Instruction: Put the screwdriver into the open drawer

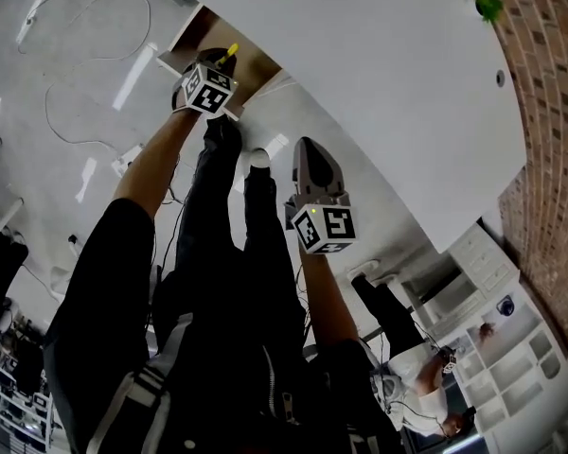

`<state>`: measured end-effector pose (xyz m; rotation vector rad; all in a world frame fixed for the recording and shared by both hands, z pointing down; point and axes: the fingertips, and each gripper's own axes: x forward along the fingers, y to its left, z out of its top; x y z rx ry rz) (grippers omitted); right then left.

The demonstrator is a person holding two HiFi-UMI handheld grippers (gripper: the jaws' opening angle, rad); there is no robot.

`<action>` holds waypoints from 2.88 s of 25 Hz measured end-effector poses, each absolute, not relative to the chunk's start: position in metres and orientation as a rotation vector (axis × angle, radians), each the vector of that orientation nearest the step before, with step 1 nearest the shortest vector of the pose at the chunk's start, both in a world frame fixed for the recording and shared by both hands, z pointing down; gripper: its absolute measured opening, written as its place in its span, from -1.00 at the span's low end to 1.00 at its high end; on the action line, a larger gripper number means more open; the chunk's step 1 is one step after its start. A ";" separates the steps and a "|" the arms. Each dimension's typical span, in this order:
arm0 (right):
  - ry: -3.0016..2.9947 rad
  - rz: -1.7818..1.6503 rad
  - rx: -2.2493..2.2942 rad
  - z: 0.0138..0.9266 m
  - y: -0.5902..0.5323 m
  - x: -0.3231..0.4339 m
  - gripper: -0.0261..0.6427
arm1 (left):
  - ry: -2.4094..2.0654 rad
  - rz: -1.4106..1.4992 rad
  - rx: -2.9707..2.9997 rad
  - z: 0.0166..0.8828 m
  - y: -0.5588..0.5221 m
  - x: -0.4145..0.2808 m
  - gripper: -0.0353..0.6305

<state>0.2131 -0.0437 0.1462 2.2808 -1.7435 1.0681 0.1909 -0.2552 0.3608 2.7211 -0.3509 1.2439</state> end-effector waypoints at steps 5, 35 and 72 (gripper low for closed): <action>-1.652 1.123 2.324 0.162 -0.028 0.218 -0.90 | -0.293 1.360 2.695 0.406 -0.265 0.209 -0.65; -1.539 1.193 2.327 0.184 -0.002 0.228 -0.90 | -0.344 1.515 2.593 0.474 -0.273 0.217 -0.62; -2.131 0.489 2.154 -0.035 -0.053 0.236 -0.90 | -0.894 0.515 2.832 -0.035 -0.163 0.080 -0.79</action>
